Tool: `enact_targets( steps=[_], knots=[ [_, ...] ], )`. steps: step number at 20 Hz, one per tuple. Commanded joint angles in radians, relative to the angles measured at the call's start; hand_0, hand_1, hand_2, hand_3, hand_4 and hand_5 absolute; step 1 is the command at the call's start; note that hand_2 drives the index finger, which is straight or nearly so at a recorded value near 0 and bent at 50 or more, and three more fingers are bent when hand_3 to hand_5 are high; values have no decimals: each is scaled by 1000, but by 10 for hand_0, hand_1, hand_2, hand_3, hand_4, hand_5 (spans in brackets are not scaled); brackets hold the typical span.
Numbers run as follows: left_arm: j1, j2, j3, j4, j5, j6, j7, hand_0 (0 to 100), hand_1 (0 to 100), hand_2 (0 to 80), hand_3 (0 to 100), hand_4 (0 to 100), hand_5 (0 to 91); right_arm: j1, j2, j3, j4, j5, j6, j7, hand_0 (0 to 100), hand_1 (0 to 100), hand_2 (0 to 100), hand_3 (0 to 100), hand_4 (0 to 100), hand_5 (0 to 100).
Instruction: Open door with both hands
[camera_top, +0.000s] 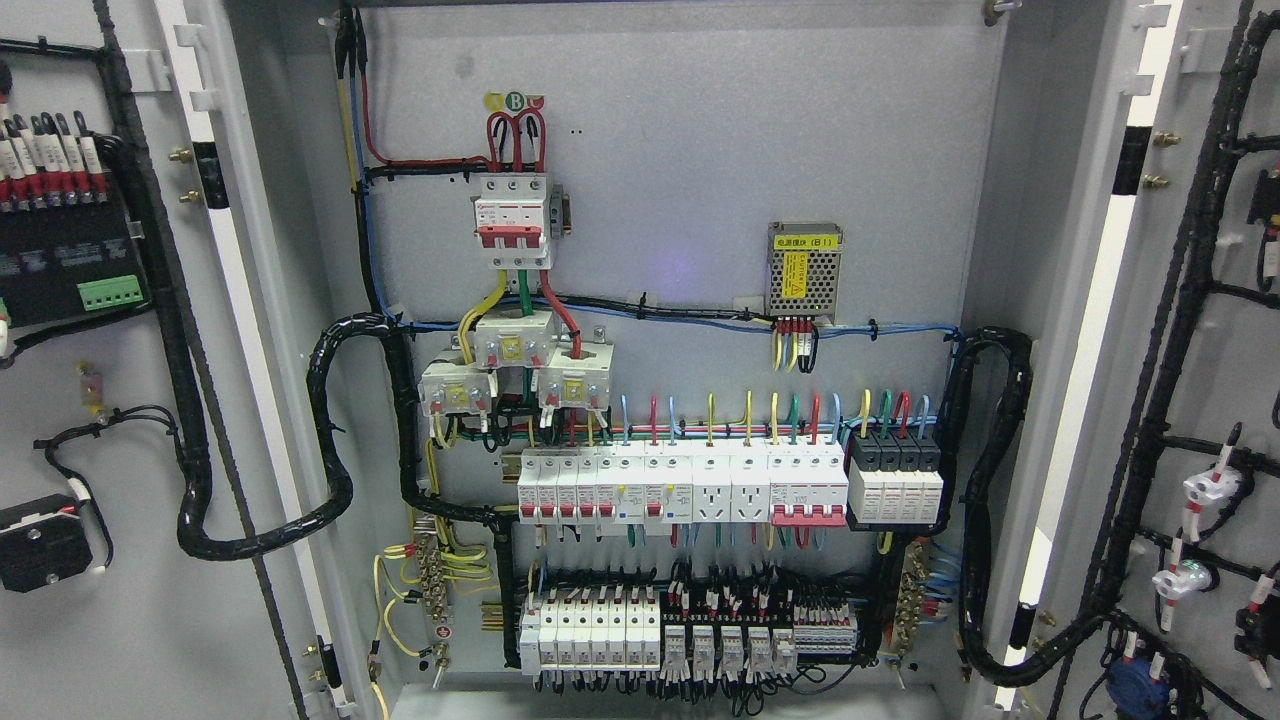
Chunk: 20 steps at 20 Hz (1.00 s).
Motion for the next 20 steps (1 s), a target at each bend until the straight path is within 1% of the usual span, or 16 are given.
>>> enact_targets(
  steps=[1,5,9,12,16,18,20],
  knots=[
    [9,2,-58,-92,0,-72,-7,0,0,0,0,29,0,5,-7,25,-29,1,-1,0,107,0,0,0,0,0],
    [53,2,-69,-156,2,-74,-7,0,0,0,0,29,0,3,-9,35,-54,2,-1,0,107,0,0,0,0,0],
    [98,1,-98,-230,-1,-81,-3,0,0,0,0,30,0,-3,-9,84,-80,7,-3,1,107,0,0,0,0,0],
    [127,-1,-127,-264,-4,-83,-3,0,0,0,0,30,0,-8,-10,110,-87,10,-3,1,107,0,0,0,0,0],
    [199,1,-190,-329,-12,-83,-2,0,0,0,0,30,0,-11,-10,156,-100,13,-3,1,107,0,0,0,0,0],
    [231,1,-222,-348,-36,-83,-2,0,0,0,0,30,0,-11,-10,192,-101,15,-3,1,107,0,0,0,0,0],
    [254,-5,-247,-347,-78,-83,-3,0,0,0,0,30,0,-11,-7,235,-100,28,-3,1,107,0,0,0,0,0]
  ],
)
